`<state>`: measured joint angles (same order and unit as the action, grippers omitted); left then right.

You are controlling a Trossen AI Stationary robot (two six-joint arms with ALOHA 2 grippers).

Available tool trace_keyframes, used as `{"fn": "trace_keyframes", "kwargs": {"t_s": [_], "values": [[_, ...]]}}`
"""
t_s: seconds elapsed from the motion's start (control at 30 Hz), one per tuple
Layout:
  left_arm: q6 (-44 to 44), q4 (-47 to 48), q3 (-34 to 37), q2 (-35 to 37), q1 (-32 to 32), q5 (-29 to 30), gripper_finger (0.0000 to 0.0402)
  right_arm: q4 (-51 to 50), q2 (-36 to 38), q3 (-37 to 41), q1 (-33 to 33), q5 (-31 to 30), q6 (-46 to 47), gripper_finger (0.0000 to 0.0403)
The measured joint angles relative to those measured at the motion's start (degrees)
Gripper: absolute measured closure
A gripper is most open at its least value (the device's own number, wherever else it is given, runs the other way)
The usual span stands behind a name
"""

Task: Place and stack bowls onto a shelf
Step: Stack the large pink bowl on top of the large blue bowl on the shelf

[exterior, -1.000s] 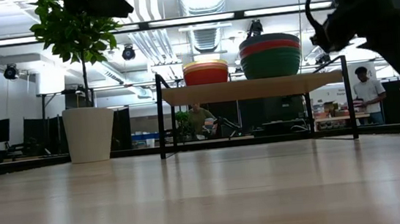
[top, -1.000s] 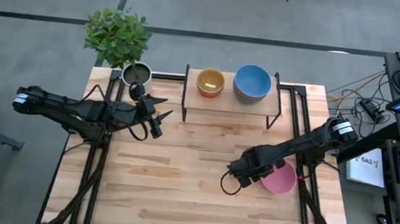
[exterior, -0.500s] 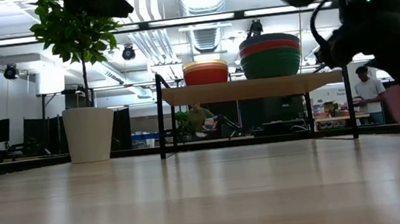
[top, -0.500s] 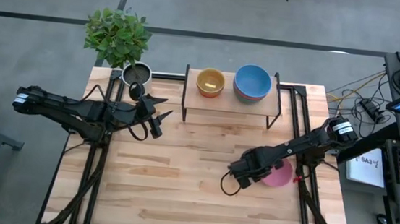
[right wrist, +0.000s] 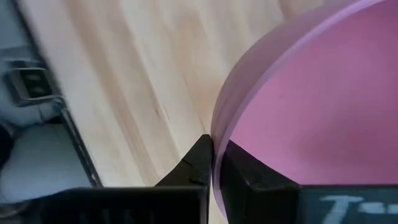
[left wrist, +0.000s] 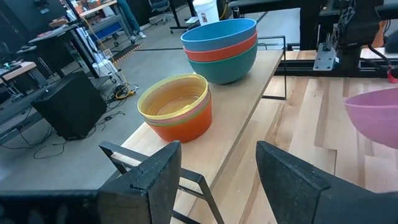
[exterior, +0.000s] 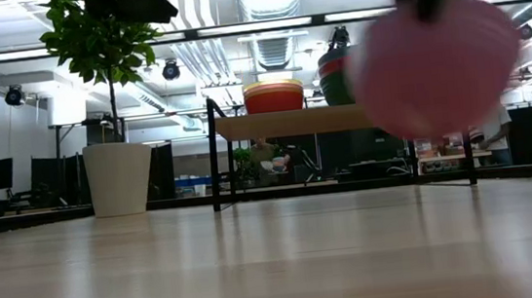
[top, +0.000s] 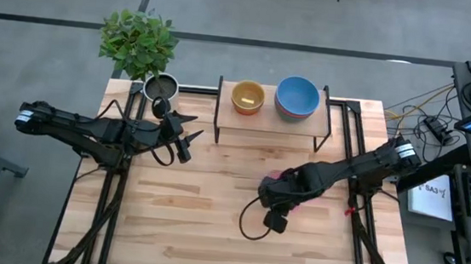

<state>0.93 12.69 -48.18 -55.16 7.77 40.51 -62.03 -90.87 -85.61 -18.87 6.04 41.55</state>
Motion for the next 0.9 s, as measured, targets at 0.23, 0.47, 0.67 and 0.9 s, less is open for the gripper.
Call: {"fn": "trace_keyframes", "kwargs": {"t_s": [0.23, 0.47, 0.67, 0.9], "values": [[0.0, 0.02, 0.02, 0.0, 0.0, 0.0, 0.021, -1.46, -0.02, -14.33, 0.0, -13.25, -23.82, 0.0392], [0.0, 0.0, 0.02, 0.0, 0.0, 0.0, 0.021, -9.96, 0.0, -27.59, 1.7, -32.33, -39.8, 0.0392], [0.0, 0.0, 0.0, 0.0, 0.01, 0.0, 0.021, -17.16, 0.0, -34.61, 7.72, -42.1, -47.01, 0.0392], [0.0, 0.0, 0.0, 0.0, 0.02, 0.0, 0.021, -27.05, -0.04, -35.6, 20.95, -39.22, -49.98, 0.0392]]}}
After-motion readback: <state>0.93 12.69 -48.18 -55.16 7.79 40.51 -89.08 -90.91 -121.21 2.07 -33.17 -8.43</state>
